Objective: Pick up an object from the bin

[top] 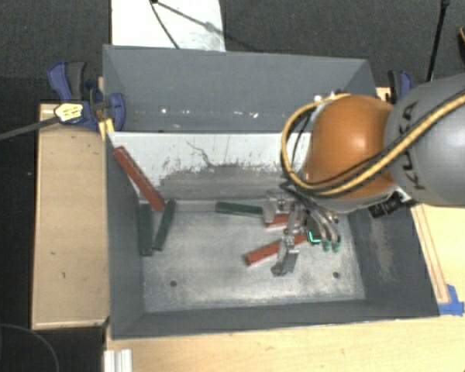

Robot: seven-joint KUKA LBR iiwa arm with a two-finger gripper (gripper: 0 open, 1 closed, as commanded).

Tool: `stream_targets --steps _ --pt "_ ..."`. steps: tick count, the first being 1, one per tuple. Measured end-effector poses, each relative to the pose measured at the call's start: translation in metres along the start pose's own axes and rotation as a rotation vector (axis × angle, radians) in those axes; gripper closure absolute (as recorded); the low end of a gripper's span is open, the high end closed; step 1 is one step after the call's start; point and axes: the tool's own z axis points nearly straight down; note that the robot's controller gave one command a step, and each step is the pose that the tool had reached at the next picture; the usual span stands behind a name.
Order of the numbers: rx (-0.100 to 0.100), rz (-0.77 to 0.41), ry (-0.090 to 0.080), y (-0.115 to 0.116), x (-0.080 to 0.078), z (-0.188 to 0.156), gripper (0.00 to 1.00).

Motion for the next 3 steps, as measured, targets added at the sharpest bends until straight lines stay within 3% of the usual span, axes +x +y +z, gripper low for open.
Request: stream_targets --steps 1,2,3 --pt "0.001 -0.450 -0.004 -0.014 -0.014 0.105 0.00" --pt "0.001 -0.446 -0.007 -0.013 -0.015 0.104 1.00" --pt "0.004 -0.396 -0.017 -0.030 -0.032 -0.037 1.00"
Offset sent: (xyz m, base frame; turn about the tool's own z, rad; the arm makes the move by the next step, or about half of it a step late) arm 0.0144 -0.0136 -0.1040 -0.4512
